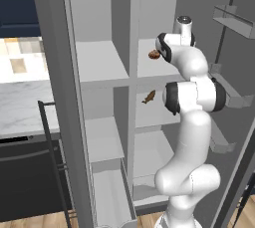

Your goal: Take the mushroom and orange from the fridge shelf and place them in the freezer drawer to begin freezing them.

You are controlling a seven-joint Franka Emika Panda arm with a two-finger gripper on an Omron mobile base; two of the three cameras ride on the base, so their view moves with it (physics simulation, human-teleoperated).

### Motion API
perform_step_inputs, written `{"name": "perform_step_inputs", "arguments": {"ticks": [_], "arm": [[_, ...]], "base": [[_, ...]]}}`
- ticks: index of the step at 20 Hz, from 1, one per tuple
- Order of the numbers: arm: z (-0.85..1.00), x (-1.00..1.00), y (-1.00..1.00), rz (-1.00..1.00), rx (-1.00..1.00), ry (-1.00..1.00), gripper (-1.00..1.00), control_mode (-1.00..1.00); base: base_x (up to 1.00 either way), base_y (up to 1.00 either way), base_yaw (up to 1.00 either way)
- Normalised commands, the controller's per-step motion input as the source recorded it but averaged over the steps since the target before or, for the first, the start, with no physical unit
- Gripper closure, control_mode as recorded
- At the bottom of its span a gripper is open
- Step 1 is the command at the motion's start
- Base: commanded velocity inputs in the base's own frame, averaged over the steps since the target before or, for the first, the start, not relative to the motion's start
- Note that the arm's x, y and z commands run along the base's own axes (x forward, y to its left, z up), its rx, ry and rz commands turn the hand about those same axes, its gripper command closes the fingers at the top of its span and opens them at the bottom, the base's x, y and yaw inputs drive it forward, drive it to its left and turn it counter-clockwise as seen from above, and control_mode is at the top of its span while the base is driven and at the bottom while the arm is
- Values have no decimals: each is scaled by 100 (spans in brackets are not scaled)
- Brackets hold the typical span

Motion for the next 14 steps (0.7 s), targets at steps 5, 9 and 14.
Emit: {"name": "perform_step_inputs", "arguments": {"ticks": [5, 9, 14], "arm": [[-18, 5, 0, 1, 0, -3, 100, -100], [-3, 0, 0, 0, 0, 2, 100, -100], [0, -5, 29, 0, -2, -3, 100, -100]], "base": [[0, 0, 0], [0, 0, 0], [0, 0, 0]]}}
